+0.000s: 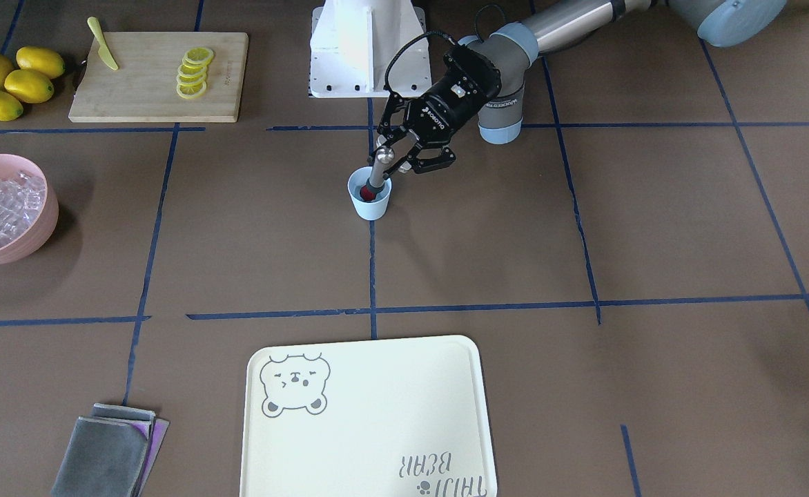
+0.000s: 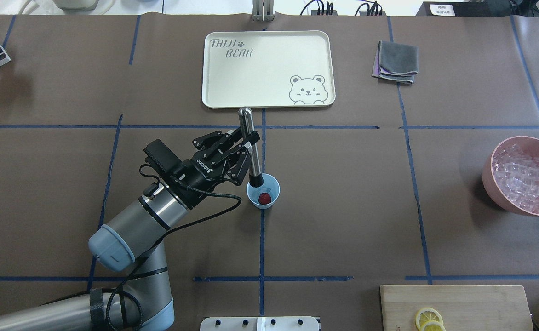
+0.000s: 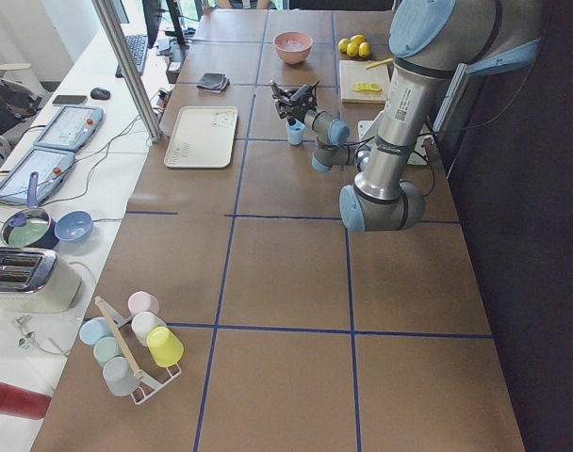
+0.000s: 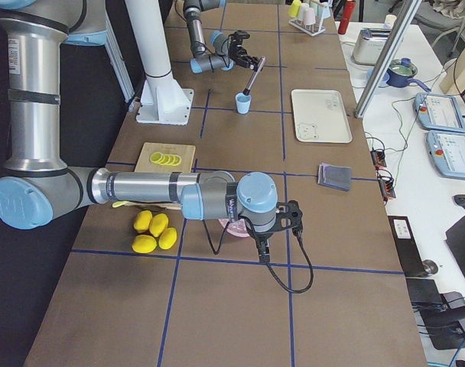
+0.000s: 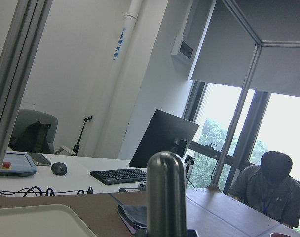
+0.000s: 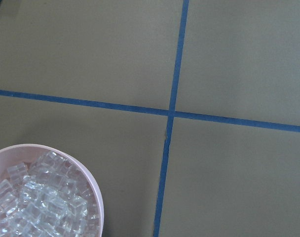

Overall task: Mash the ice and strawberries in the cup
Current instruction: 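Lower the rod into the cup and press down on the contents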

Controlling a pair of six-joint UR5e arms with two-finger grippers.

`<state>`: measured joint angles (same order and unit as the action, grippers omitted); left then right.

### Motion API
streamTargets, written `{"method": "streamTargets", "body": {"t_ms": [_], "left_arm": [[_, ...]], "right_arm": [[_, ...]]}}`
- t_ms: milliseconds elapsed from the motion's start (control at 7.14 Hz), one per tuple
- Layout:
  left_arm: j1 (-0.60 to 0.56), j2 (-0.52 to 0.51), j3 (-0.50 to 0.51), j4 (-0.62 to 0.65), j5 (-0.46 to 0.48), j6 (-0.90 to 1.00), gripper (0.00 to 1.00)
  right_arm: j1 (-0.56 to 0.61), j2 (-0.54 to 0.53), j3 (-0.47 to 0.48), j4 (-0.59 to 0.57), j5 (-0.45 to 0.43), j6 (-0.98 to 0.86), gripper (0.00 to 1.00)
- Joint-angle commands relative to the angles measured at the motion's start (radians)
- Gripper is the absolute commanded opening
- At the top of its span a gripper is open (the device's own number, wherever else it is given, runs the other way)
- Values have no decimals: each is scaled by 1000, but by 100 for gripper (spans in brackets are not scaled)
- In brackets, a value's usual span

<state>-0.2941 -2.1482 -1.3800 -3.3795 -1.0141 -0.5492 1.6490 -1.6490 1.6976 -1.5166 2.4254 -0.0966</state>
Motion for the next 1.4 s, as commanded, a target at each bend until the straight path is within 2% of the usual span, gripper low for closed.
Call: {"method": "streamTargets", "body": {"t_ms": [0, 420, 1260], "left_arm": [[10, -4, 16, -5, 2, 0, 0], [50, -1, 24, -1, 44, 0, 0], [52, -6, 61, -3, 49, 0, 0]], "right_arm": [[0, 2, -3, 1, 0, -2, 99], [0, 2, -1, 1, 0, 0, 99], [0, 0, 1, 1, 0, 0, 99]]}}
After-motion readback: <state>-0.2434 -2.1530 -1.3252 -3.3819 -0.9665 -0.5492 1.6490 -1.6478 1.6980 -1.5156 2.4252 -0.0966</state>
